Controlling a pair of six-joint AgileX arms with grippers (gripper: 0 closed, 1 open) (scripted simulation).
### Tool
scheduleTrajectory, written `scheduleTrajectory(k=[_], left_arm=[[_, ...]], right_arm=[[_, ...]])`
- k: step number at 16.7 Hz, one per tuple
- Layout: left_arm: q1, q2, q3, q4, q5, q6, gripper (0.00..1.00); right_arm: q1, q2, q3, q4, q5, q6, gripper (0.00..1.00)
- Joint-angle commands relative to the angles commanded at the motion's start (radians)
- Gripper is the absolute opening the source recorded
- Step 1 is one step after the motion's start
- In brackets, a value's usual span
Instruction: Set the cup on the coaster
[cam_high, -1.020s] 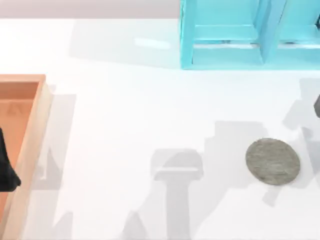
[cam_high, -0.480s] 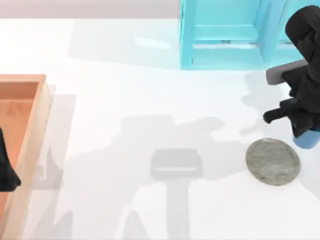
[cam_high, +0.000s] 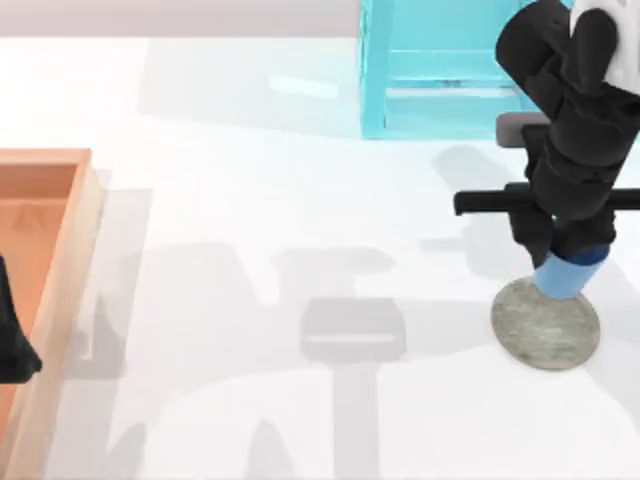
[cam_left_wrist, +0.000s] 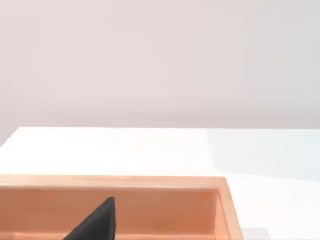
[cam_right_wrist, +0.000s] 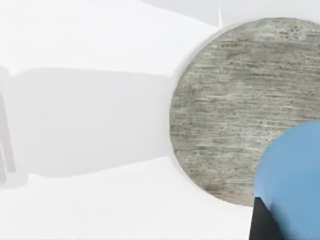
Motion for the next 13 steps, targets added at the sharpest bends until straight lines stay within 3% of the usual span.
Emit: scheduleTrajectory(k=[8,13], left_arm=[[0.000,0.000,0.000,0.000,0.000,0.000,1.00],[0.000,0.000,0.000,0.000,0.000,0.000,1.00]], right_arm=[[0.001,0.006,-0.015,0.017,-0.001,0.018,0.00],[-0.011,0.043,-0.141,0.194,0.000,0.004,0.00]])
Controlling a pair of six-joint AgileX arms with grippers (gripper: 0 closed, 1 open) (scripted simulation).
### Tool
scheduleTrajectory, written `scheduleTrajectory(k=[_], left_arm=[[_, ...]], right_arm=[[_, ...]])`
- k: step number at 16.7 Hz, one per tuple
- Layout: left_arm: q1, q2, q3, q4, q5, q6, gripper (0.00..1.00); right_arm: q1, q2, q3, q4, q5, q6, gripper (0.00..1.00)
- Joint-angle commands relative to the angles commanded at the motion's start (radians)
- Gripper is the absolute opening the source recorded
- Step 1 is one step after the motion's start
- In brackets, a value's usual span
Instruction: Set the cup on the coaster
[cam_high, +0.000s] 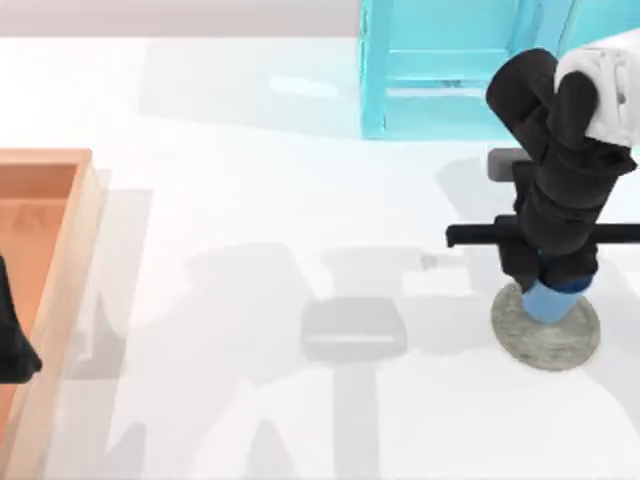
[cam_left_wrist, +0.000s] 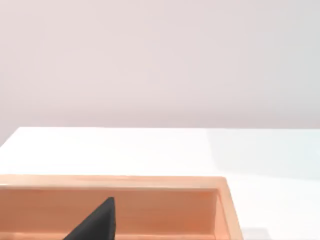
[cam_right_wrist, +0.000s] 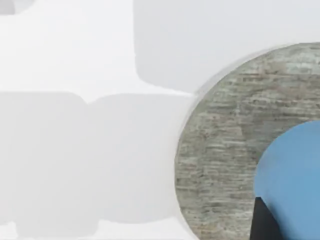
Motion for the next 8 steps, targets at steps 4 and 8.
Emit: scheduleTrajectory(k=[4,8], left_arm=[[0.000,0.000,0.000,0.000,0.000,0.000,1.00],[0.000,0.000,0.000,0.000,0.000,0.000,1.00]], right_arm=[[-0.004,0.012,-0.043,0.048,0.001,-0.005,0.00],[-0.004,0.012,-0.043,0.048,0.001,-0.005,0.15]])
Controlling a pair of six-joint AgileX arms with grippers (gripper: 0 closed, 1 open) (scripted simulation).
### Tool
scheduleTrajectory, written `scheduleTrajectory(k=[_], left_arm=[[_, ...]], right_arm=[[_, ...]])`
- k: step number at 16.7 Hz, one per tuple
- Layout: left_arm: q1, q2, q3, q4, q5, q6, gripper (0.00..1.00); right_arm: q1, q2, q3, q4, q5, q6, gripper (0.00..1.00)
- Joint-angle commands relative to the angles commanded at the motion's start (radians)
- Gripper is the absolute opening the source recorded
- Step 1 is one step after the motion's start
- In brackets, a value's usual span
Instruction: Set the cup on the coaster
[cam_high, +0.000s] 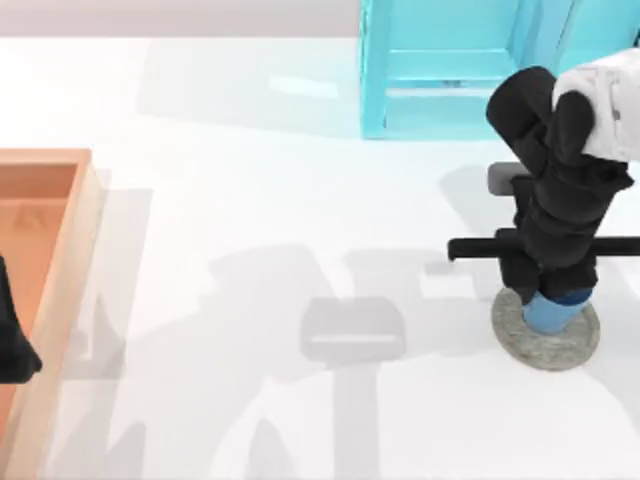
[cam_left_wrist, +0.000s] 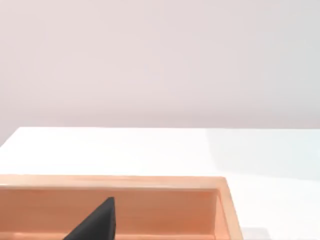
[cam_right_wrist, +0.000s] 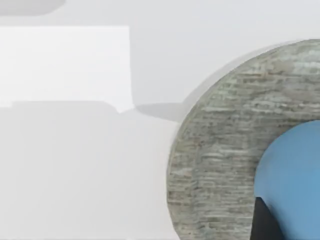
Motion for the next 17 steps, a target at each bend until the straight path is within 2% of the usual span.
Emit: scheduleTrajectory(k=[11,17], left_arm=[[0.000,0.000,0.000,0.000,0.000,0.000,1.00],[0.000,0.000,0.000,0.000,0.000,0.000,1.00]], right_arm=[[0.000,0.000,0.000,0.000,0.000,0.000,0.98],[0.000,0.000,0.000,0.000,0.000,0.000,1.00]])
